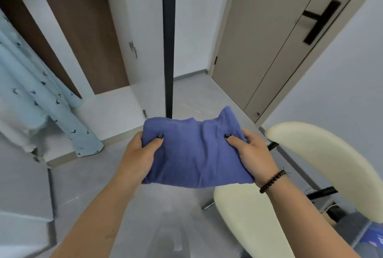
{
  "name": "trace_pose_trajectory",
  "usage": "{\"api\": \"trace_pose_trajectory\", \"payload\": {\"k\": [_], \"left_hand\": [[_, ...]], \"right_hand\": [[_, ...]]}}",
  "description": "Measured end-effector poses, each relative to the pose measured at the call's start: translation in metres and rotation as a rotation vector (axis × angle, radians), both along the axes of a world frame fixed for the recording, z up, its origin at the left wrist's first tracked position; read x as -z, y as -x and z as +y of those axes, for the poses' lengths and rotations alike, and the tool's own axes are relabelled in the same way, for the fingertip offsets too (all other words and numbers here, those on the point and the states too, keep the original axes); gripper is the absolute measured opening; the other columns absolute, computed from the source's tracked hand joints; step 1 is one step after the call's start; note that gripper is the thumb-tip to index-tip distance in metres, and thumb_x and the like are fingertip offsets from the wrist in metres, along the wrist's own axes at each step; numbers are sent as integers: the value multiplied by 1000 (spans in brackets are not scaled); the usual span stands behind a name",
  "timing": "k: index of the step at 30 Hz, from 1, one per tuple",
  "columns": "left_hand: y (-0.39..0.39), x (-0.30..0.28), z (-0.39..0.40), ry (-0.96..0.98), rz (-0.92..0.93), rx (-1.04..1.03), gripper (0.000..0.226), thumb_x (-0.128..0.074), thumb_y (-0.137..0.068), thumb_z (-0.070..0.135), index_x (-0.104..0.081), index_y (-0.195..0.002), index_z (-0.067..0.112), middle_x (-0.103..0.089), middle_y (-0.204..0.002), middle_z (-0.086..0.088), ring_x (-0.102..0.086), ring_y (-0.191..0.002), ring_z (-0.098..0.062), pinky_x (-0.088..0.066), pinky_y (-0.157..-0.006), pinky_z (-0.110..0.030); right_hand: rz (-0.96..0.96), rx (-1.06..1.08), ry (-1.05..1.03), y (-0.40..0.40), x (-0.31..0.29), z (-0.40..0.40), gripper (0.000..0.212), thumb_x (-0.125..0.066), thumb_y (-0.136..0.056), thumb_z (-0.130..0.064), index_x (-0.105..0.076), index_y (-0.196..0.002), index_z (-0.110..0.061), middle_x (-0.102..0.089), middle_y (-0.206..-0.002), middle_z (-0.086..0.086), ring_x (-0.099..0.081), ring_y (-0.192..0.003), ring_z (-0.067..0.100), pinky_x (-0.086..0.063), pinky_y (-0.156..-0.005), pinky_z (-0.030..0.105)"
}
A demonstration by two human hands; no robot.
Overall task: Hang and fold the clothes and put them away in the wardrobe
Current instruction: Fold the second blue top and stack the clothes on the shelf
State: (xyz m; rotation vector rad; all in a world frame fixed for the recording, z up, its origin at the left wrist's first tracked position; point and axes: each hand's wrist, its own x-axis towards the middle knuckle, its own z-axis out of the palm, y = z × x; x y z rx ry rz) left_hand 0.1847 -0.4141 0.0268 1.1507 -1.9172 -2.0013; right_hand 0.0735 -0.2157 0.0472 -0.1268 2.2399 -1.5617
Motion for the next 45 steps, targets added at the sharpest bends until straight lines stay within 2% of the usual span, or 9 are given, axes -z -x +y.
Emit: {"api": "trace_pose_trajectory", "payload": {"k": [7,10,16,21,28,32,34,40,45], "left_hand": [[-47,-63,-63,43,84,-55,16,-56,-93,29,-61,-108,32,-70,-106,8,-66,-98,-18,-57,-79,-42],[-60,-81,-87,72,122,-80,17,-56,-94,28,-60,-110,31,-69,-105,9,-65,-97,-17,-55,-76,-37],[-59,-111,-130,135,207,-167,16,-53,-96,20,-61,-105,29,-69,-102,8,-65,-92,-12,-52,-72,-29],[-34,-135,-167,194,249,-228,15,-53,-96,23,-61,-105,32,-69,-103,8,-65,-93,-11,-52,-76,-30],[20,-187,-222,288,318,-277,17,-53,-97,24,-61,-107,34,-68,-106,7,-64,-95,-13,-50,-70,-28],[35,-213,-258,338,324,-293,11,-57,-94,29,-59,-105,32,-67,-108,4,-64,-97,-15,-52,-84,-35],[39,-222,-279,345,315,-274,25,-64,-89,35,-58,-112,29,-67,-109,5,-64,-98,-15,-53,-86,-36],[54,-243,-365,508,280,-192,34,-72,-83,30,-54,-113,29,-64,-108,10,-62,-94,-6,-50,-74,-21],[63,-265,-461,504,326,-150,21,-67,-87,20,-62,-104,33,-72,-98,6,-68,-93,-14,-54,-90,-39]], "right_hand": [[184,-150,-43,-21,-67,-71,34,-61,-88,-21,-54,-95,11,-54,-77,10,-48,-69,17,-38,-65,31],[215,-220,-53,-27,-85,-100,29,-60,-88,-23,-58,-95,6,-62,-84,20,-53,-71,20,-43,-67,33],[329,-339,-39,-23,-114,-157,20,-57,-90,-17,-59,-91,3,-61,-82,17,-51,-67,17,-42,-63,28],[446,-399,12,8,-135,-206,20,-56,-90,-17,-59,-94,2,-61,-93,22,-56,-79,32,-44,-68,33],[476,-446,120,63,-184,-274,15,-56,-91,-19,-63,-98,-8,-66,-95,13,-61,-91,29,-50,-75,35],[473,-477,182,83,-201,-320,13,-58,-89,-18,-62,-95,-7,-66,-92,16,-61,-89,33,-50,-75,39],[461,-484,214,88,-203,-344,7,-59,-88,-16,-63,-92,-11,-67,-90,12,-63,-86,29,-50,-74,37],[452,-491,279,101,-208,-427,6,-58,-88,-11,-63,-88,-12,-67,-85,10,-62,-79,27,-48,-66,30],[519,-433,300,122,-231,-507,7,-58,-88,-12,-64,-84,-12,-66,-82,10,-60,-76,29,-46,-67,33]]}}
